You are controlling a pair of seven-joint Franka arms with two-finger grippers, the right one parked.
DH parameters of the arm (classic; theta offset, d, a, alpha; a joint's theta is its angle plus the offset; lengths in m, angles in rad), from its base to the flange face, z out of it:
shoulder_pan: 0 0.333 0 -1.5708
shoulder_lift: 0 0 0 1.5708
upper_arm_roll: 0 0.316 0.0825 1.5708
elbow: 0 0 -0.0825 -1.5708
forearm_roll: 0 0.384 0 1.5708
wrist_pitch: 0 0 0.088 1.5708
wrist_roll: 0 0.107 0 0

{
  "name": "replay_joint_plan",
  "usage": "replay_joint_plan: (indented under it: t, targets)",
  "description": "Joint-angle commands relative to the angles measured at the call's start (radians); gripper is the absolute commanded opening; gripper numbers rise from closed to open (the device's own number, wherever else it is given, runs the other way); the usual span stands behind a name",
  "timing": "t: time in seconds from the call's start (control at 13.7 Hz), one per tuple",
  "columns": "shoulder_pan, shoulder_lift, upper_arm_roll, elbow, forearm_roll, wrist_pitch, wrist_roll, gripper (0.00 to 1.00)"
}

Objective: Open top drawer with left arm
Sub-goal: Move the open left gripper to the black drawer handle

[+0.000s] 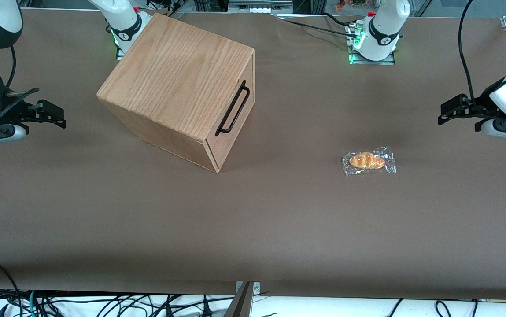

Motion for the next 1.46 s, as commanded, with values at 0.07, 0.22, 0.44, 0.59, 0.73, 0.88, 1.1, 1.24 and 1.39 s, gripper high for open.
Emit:
replay_joint_plan:
  t: [0.07, 0.22, 0.44, 0.59, 0.73, 0.88, 1.1, 1.24, 1.39]
  targets:
    - [0.007, 0.072, -0.012, 0.011, -0.147, -0.004, -0.133, 1.0]
    - [-0.039, 0.126, -0.061, 0.013, -0.155, 0.001, -0.133, 1.0]
    - [-0.154, 0.195, -0.112, 0.014, -0.16, 0.016, -0.146, 1.0]
    - [-0.253, 0.227, -0.115, 0.014, -0.204, 0.071, -0.15, 1.0]
    - [-0.376, 0.253, -0.115, 0.014, -0.221, 0.174, -0.213, 1.0]
    - [-0.475, 0.276, -0.115, 0.026, -0.218, 0.238, -0.3, 1.0]
    - [-0.564, 0.345, -0.115, 0.111, -0.219, 0.251, -0.321, 1.0]
    - [-0.616, 0.378, -0.115, 0.126, -0.222, 0.251, -0.322, 1.0]
    - [-0.641, 0.41, -0.115, 0.151, -0.222, 0.263, -0.322, 1.0]
